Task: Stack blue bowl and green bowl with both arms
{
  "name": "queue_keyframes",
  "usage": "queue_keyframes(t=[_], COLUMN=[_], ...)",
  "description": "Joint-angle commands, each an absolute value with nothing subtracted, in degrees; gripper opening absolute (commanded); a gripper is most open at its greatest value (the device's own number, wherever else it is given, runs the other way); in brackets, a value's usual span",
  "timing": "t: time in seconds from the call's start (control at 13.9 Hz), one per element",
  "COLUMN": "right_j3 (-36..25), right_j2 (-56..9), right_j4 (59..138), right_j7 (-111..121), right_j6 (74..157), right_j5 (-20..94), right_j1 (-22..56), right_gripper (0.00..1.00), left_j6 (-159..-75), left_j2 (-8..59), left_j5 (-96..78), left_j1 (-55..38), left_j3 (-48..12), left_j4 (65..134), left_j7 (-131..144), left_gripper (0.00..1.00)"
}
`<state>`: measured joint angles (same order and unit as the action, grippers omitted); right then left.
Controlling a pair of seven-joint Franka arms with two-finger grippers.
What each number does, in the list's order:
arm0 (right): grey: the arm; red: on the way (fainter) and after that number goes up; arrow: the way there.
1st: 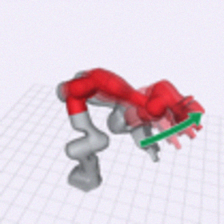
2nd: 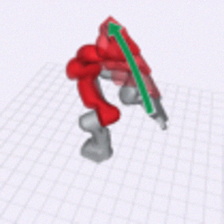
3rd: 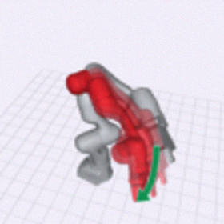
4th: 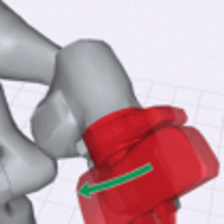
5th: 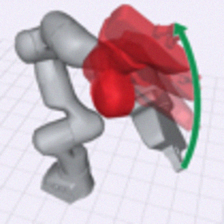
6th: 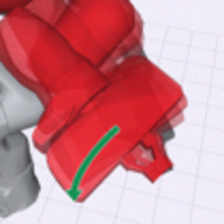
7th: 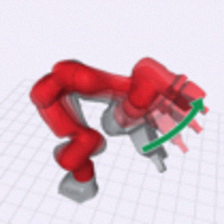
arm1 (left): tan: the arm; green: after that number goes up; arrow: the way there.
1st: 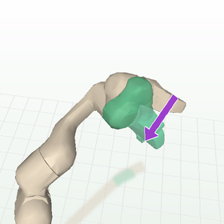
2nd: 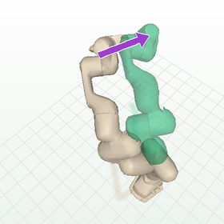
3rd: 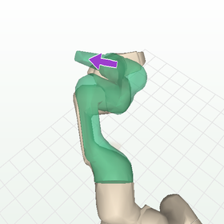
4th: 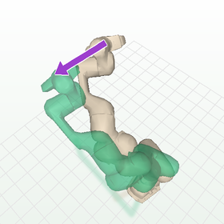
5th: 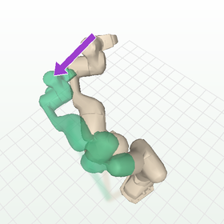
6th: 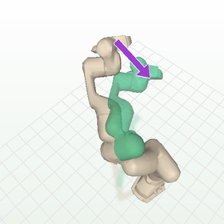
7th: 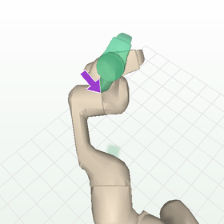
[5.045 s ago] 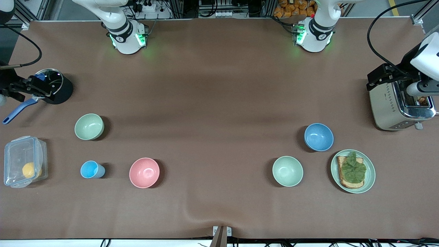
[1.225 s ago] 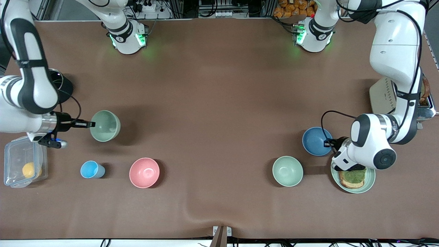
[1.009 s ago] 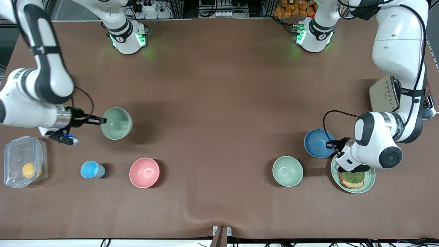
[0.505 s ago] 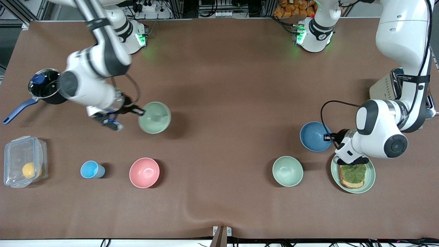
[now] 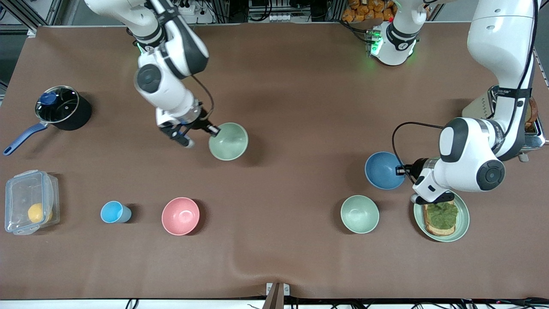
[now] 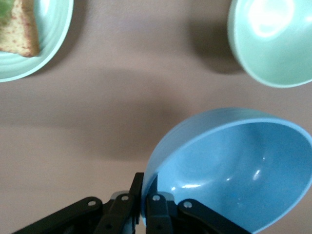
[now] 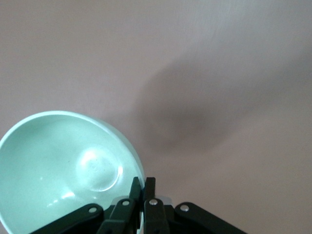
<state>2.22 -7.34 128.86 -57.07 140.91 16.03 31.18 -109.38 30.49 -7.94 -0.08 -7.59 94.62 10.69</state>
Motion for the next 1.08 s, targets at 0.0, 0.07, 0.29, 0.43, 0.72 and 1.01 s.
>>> queue_keyframes(t=[0.0,0.07,0.29,0.43,0.72,1.01], right_j3=[1.41,1.49,1.32,1.14,0.97,-0.26], right_j2=[-7.91,-8.08,-11.68,-13.35,-16.87,-19.16], right_j4=[129.90,129.99,129.90,129.90,129.90,129.90], right_j7=[-63.62,-65.02,-71.62,-73.99,-77.69,-77.69], right_j6=[143.96,144.66,150.10,151.08,155.73,157.85], right_j5=[16.35,16.35,16.00,15.91,15.29,15.29], right_j1=[36.63,37.26,42.44,45.33,48.51,48.87], right_gripper=[0.00,0.00,0.00,0.00,0.00,0.27], left_j6=[-112.59,-112.59,-112.59,-112.41,-112.32,-111.45], left_j2=[27.25,27.25,27.16,27.16,27.42,27.33], left_j5=[-12.99,-14.57,-17.75,-17.84,-17.84,-17.84], left_j1=[0.44,0.44,-0.52,-0.70,-1.67,-2.81], left_j3=[-8.17,-8.17,-8.70,-10.71,-13.53,-15.20], left_j4=[98.17,98.17,98.35,98.35,98.35,98.35], left_j7=[11.87,11.87,13.43,15.55,20.56,25.57], left_gripper=[0.00,0.00,0.00,0.00,0.00,0.00])
